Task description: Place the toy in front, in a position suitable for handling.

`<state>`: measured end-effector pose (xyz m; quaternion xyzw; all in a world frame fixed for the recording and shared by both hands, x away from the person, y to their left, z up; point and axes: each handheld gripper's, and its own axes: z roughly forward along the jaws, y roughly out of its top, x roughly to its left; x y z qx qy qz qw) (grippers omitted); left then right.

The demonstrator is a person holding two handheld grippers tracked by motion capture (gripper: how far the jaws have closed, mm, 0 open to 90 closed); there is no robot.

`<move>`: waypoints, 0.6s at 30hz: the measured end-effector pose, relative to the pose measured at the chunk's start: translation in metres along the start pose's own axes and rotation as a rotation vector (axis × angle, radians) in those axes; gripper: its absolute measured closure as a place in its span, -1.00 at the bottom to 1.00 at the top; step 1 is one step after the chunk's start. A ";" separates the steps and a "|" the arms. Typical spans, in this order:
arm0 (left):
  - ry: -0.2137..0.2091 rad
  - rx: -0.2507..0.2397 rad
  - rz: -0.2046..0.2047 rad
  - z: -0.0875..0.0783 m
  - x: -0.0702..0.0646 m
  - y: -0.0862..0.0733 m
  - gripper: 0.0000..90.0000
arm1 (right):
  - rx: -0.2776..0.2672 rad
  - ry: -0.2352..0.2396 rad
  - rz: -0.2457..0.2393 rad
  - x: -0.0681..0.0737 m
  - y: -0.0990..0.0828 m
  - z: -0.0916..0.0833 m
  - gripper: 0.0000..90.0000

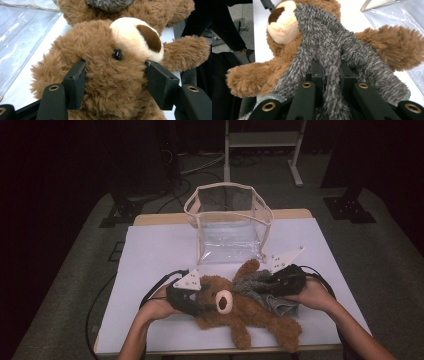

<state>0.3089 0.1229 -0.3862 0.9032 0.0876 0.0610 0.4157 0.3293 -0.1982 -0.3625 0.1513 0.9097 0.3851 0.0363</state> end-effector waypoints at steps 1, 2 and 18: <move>0.000 -0.004 -0.002 0.001 -0.001 0.000 -0.18 | -0.001 -0.001 -0.004 -0.002 -0.001 0.000 0.74; -0.004 -0.006 0.000 0.002 -0.001 0.001 -0.18 | 0.003 -0.001 0.006 -0.002 -0.001 -0.001 0.74; 0.013 0.007 0.021 0.009 -0.004 0.004 -0.17 | 0.020 0.016 -0.060 0.012 0.040 0.030 0.73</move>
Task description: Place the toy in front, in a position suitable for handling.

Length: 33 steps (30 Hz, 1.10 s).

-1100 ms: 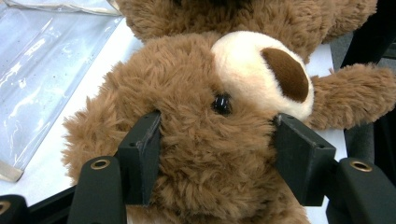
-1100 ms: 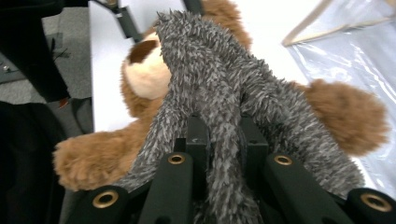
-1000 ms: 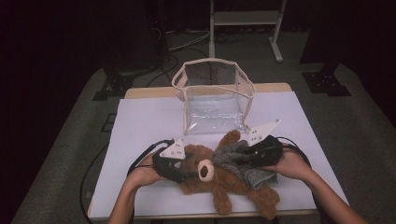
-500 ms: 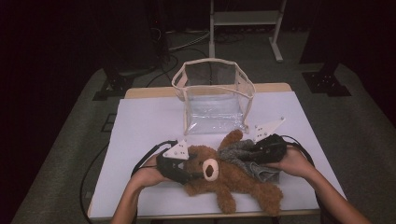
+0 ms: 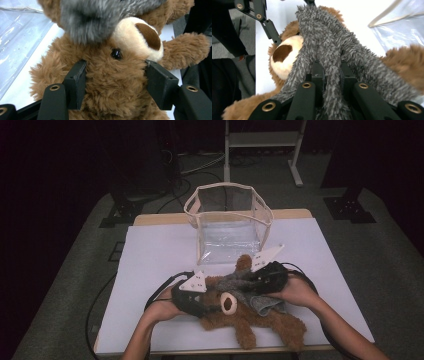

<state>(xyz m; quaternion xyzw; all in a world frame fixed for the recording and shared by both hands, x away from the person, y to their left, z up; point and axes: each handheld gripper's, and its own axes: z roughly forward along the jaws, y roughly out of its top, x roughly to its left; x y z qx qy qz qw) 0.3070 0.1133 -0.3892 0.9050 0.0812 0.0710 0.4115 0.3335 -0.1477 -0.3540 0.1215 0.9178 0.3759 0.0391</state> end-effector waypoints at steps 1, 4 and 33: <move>0.001 -0.001 -0.002 0.000 0.000 -0.001 -0.17 | 0.009 0.005 -0.001 -0.001 0.001 0.003 0.73; 0.006 -0.005 0.002 -0.003 0.001 -0.001 -0.18 | 0.014 0.021 0.017 -0.007 -0.004 0.003 0.73; 0.016 0.002 0.028 -0.013 0.002 -0.001 0.04 | 0.018 0.035 0.042 -0.026 0.036 0.020 0.73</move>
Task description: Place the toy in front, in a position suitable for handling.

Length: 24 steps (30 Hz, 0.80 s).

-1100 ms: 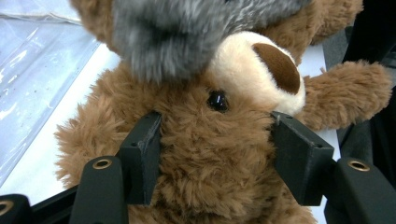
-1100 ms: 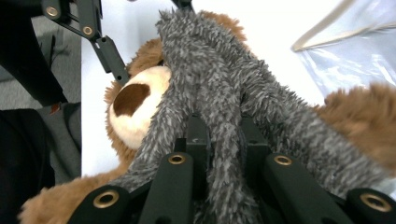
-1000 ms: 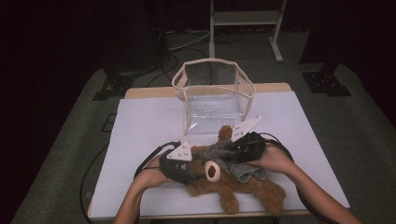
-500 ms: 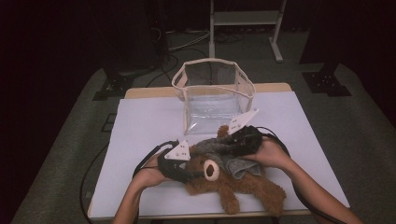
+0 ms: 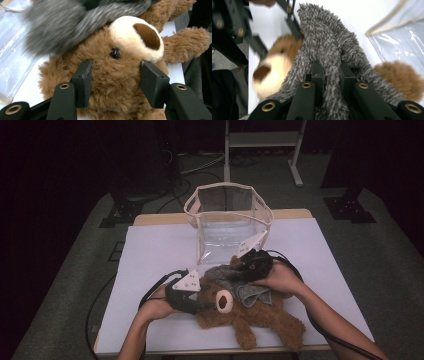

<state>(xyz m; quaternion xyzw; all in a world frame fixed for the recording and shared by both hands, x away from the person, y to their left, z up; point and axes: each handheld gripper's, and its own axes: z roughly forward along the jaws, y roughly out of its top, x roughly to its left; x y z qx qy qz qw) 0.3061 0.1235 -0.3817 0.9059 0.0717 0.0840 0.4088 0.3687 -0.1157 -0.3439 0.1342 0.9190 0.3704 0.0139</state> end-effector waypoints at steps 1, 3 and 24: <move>0.002 0.006 0.006 0.000 0.000 0.000 0.04 | 0.001 0.008 0.003 -0.001 0.005 0.005 0.73; 0.003 0.008 0.007 0.000 0.000 -0.001 0.04 | 0.012 0.023 0.005 -0.002 0.013 0.015 0.73; 0.019 -0.036 -0.046 0.002 0.009 -0.008 0.01 | -0.020 -0.004 0.005 0.029 -0.046 -0.045 0.73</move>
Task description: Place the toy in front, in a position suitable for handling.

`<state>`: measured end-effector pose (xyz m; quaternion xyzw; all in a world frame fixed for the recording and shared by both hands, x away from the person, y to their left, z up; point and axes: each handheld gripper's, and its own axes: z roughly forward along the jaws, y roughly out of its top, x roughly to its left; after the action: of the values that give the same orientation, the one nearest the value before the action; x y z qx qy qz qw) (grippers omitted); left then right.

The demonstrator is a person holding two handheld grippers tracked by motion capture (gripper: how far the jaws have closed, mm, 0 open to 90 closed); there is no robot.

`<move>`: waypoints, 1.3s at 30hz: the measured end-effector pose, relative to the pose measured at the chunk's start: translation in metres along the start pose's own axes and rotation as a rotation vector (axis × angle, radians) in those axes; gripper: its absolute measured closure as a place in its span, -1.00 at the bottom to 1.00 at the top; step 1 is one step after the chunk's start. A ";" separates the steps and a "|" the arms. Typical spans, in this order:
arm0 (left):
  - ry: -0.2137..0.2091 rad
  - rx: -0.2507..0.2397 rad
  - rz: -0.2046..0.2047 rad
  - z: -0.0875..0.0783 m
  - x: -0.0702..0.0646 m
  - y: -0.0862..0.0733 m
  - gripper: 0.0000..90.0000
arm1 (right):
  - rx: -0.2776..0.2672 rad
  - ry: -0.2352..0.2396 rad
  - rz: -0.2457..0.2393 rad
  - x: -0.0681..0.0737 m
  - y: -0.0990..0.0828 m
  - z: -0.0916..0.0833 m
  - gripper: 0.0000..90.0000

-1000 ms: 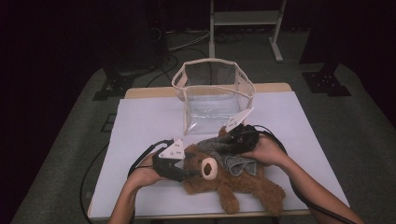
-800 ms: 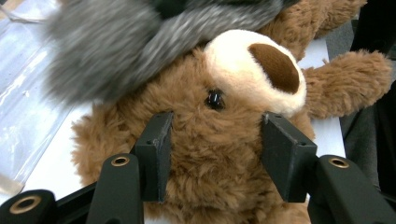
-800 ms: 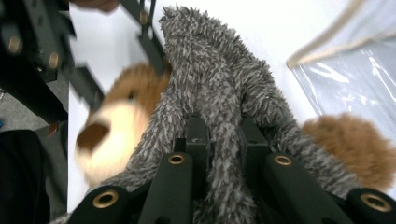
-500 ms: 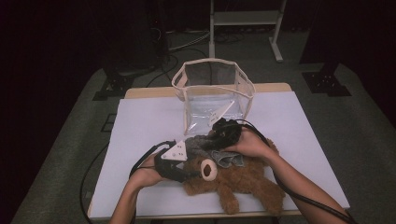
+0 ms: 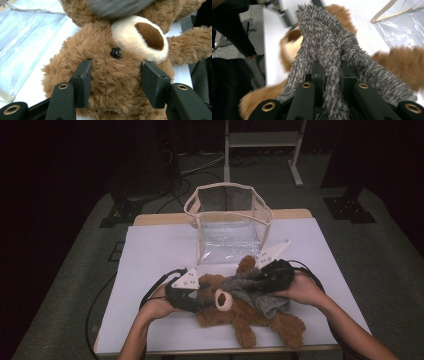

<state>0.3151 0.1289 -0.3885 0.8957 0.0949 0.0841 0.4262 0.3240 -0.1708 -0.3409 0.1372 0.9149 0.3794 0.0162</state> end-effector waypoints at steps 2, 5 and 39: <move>0.007 -0.007 -0.007 0.001 0.001 0.000 0.00 | -0.002 -0.018 -0.002 0.011 -0.011 -0.009 0.73; 0.011 -0.014 -0.008 -0.001 0.002 0.000 -0.02 | -0.005 -0.052 -0.003 0.018 -0.023 -0.016 0.73; 0.088 -0.037 -0.075 0.004 0.014 -0.006 -0.11 | 0.030 -0.084 -0.084 -0.005 0.036 0.033 0.74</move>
<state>0.3285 0.1333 -0.3947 0.8790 0.1454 0.1094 0.4408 0.3423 -0.1252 -0.3394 0.1149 0.9239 0.3585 0.0686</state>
